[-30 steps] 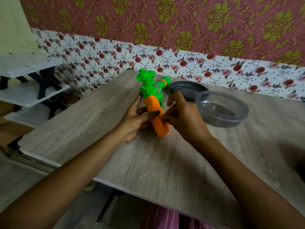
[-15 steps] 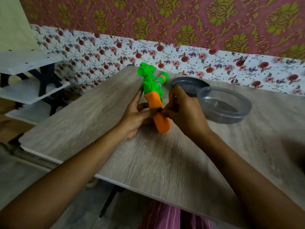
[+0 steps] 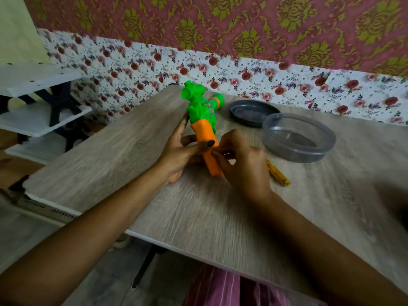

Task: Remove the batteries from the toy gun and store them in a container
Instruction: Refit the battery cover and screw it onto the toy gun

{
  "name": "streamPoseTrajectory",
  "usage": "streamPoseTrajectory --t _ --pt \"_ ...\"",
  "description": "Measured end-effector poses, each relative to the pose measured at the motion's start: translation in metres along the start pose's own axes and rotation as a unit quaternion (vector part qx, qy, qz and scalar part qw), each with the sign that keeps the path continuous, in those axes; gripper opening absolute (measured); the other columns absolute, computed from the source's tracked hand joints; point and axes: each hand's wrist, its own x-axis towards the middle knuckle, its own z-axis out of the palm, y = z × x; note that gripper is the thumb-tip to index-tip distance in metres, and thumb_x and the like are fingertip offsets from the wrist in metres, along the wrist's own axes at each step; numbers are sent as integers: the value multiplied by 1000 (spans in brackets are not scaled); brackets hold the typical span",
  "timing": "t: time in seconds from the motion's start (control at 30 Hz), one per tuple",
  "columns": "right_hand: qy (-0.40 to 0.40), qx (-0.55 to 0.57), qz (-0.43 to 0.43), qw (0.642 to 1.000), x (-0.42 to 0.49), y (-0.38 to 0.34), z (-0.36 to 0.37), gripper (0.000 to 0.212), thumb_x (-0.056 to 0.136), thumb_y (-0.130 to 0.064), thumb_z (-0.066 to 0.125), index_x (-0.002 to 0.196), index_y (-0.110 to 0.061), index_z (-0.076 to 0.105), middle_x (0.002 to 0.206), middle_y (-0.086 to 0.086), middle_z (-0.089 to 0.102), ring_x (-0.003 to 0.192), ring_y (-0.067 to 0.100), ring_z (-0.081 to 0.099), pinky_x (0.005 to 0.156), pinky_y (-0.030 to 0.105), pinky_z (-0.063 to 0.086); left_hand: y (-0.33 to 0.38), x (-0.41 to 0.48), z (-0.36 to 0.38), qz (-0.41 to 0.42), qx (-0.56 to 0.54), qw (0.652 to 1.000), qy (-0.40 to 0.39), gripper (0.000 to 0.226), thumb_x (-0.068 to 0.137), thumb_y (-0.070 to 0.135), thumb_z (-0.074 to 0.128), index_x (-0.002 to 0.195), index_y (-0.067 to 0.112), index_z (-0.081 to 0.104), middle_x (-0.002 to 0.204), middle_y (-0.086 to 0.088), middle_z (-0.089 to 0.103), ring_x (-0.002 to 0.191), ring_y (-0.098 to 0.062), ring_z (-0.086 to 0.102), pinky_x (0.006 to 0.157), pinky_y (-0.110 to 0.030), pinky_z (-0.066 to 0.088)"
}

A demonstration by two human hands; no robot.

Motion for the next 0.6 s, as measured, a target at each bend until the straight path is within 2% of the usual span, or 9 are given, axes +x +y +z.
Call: streamPoseTrajectory --t 0.1,0.17,0.23,0.3,0.33,0.4,0.47,0.53,0.6 --pt "-10 -86 -61 994 -6 2 7 14 84 -26 50 97 -23 44 78 11 69 66 33 66 50 40 54 1 -1 -1 -6 -7 1000 -2 138 28 39 93 145 39 20 102 -9 66 73 -13 70 55 -28 56" --pt "-23 26 32 999 -5 -1 2 19 84 -10 57 95 -22 48 84 2 71 75 21 69 63 32 57 1 0 -1 -13 -10 1000 12 107 61 18 82 147 35 20 109 -13 64 83 -16 69 62 -32 59" --pt "-41 195 149 969 1 -2 -3 34 82 6 56 91 -25 46 82 -10 68 75 5 68 68 18 55 2 -1 -2 -22 -3 1000 21 93 79 -2 63 150 32 13 123 -19 58 94 -21 63 68 -33 57" --pt "-34 303 235 923 8 1 -9 38 81 14 52 88 -23 46 79 -6 68 69 7 66 73 29 56 1 0 -1 -20 9 1000 19 95 80 -9 59 150 31 10 129 -21 54 98 -23 61 69 -33 57" --pt "-25 306 252 918 11 3 -12 37 80 15 51 85 -21 46 78 -1 68 69 10 66 75 34 56 0 0 -1 -17 11 1000 18 96 79 -11 60 150 30 11 129 -21 54 98 -22 61 69 -33 57" --pt "-21 163 215 963 18 9 -24 28 80 8 56 83 -19 50 81 4 69 74 14 65 77 36 55 0 1 -1 -15 9 1000 20 99 73 -13 65 149 28 17 124 -18 56 98 -20 62 71 -33 57" --pt "-76 -87 147 982 23 17 -45 15 82 -7 62 94 -16 58 92 5 69 83 18 65 78 37 54 0 2 -2 -13 11 1000 25 96 70 -11 67 147 26 23 119 -14 58 97 -18 61 72 -33 57" --pt "-175 -258 135 941 23 24 -64 19 87 -21 59 105 -16 59 104 7 65 93 24 62 81 39 53 1 2 0 -11 12 1000 26 92 74 -13 64 147 27 24 112 -9 59 94 -15 62 72 -32 56" --pt "-245 -328 167 897 16 28 -74 25 91 -30 54 109 -14 59 108 11 63 96 25 61 79 33 51 1 2 2 -6 16 1000 21 85 81 -13 57 146 30 23 102 -4 61 87 -11 63 71 -29 56"
